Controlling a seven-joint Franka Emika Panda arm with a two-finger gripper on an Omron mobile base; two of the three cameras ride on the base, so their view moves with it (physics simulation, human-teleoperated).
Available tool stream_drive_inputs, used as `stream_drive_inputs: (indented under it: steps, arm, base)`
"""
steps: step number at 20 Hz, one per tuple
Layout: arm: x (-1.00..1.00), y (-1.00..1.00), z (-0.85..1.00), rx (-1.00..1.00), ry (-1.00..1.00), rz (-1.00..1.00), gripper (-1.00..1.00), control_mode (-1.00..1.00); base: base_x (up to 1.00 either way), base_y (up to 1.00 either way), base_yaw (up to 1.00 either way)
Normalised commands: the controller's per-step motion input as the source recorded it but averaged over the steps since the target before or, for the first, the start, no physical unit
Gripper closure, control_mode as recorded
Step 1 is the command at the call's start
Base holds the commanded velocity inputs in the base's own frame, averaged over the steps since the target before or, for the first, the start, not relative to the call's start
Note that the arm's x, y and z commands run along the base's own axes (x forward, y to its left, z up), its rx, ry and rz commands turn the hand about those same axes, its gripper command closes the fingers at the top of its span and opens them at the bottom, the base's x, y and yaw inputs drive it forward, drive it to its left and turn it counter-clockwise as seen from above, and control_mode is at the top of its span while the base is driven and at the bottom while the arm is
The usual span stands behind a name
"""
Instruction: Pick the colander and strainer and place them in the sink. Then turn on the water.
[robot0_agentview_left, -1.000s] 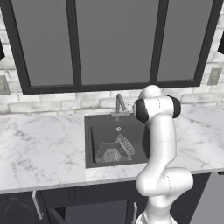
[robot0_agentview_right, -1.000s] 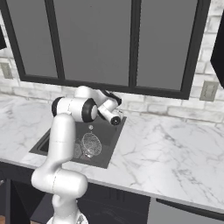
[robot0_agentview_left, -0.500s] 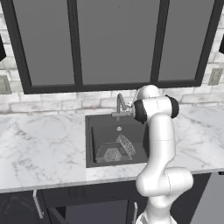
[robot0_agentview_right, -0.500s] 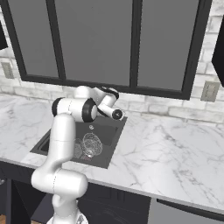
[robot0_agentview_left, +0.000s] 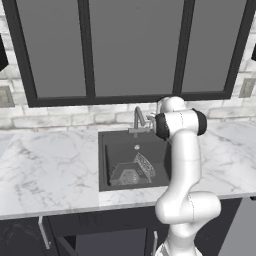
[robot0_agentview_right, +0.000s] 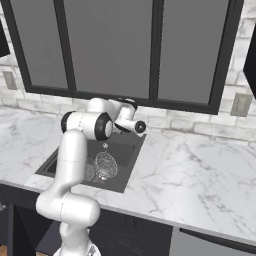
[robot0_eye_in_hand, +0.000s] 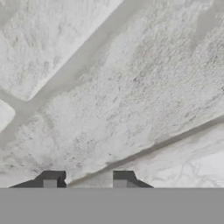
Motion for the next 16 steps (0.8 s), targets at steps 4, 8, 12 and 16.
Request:
stream_drive_inputs:
  steps: [4, 8, 12, 16]
  arm:
    - [-0.85, -0.42, -1.00, 0.03, 0.13, -0.03, 1.00, -1.00]
    - [-0.94, -0.40, -1.00, 0.01, 0.14, -0.02, 1.00, -1.00]
    - [-0.81, -0.75, -0.62, 0.11, 0.03, -0.01, 1.00, -1.00]
    - [-0.49, -0.75, 0.39, 0.20, -0.16, 0.00, 1.00, -1.00]
  base:
    - [0.00, 0.00, 0.00]
    - [0.00, 0.00, 0.00]
    - [0.00, 0.00, 0.00]
    - [0.00, 0.00, 0.00]
